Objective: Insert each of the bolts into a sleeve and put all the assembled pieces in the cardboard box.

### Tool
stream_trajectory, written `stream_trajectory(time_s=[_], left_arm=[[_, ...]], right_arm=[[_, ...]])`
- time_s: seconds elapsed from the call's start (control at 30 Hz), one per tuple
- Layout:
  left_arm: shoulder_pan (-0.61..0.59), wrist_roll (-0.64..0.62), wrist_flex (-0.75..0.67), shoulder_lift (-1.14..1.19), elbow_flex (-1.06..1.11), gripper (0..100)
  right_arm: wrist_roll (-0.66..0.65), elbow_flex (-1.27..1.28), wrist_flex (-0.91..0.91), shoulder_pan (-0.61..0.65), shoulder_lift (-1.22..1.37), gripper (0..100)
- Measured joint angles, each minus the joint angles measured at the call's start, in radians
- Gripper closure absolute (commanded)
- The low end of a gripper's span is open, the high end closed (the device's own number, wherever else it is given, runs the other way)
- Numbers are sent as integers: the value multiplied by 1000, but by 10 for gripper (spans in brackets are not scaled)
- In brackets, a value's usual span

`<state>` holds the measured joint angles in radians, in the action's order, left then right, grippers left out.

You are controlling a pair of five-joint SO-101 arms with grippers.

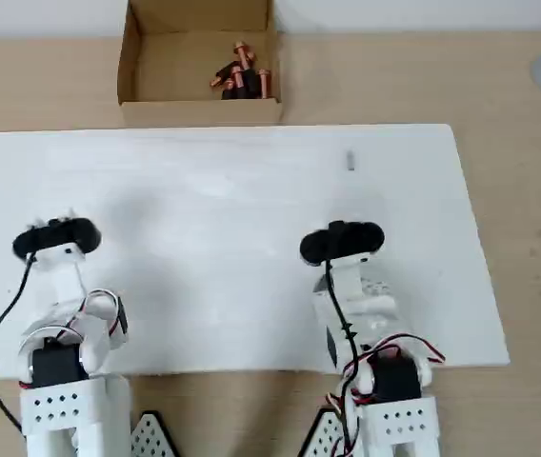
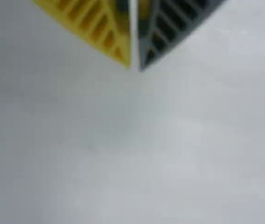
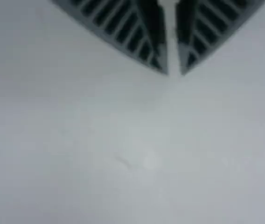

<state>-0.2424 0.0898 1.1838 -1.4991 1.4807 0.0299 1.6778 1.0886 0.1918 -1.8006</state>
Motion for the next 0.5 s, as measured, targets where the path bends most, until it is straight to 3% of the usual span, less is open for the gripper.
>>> stream_trajectory(time_s=[0.5], left_arm=[[-8,-38,-9,0,43,991]], right_arm=[[0,2,0,0,0,988]])
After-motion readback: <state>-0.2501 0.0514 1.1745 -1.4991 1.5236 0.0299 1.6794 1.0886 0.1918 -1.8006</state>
